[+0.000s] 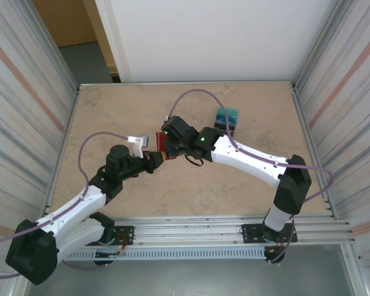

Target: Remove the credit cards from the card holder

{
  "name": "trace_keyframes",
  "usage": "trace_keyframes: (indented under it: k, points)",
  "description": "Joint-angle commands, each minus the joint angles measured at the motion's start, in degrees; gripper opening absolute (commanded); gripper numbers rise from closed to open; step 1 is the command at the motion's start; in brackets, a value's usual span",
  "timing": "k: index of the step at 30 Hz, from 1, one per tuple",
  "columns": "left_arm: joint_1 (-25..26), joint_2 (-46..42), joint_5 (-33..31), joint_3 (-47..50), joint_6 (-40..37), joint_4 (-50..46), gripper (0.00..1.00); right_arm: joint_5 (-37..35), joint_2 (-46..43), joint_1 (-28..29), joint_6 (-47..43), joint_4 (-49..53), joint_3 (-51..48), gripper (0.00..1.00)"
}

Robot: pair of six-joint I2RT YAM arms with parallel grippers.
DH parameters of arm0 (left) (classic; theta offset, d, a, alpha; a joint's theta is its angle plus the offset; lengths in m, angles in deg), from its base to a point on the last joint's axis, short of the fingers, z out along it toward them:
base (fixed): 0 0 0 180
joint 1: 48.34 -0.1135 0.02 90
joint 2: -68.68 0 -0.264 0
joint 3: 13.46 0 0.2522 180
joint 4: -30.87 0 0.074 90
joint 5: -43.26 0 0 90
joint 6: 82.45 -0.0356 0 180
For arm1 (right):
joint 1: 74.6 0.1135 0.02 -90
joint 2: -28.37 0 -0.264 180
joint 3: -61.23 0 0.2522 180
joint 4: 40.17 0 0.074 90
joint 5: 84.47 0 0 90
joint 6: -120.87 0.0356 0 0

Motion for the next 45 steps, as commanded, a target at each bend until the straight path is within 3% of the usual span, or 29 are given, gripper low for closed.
trace_keyframes:
  k: [1, 4, 38, 45]
  points:
    - [0.3, -1.2, 0.2, -1.3, -0.3, 4.1, 0.00, -1.9, -0.2, 0.0, -0.3, 1.9, 0.9, 0.05]
    - [0.3, -1.6, -0.6, -1.0, 0.1, 4.0, 0.00, -2.1, -0.7, 0.0, -0.4, 1.5, 0.5, 0.00]
    - [0.3, -1.2, 0.8, -1.2, 0.6, 4.3, 0.00, 3.9, -10.4, -2.5, -1.1, -9.6, -11.2, 0.00]
    - [0.3, -1.4, 0.8, -0.8, 0.0, 4.0, 0.00, -0.1, -11.8, -1.1, 0.1, -9.9, -13.6, 0.00]
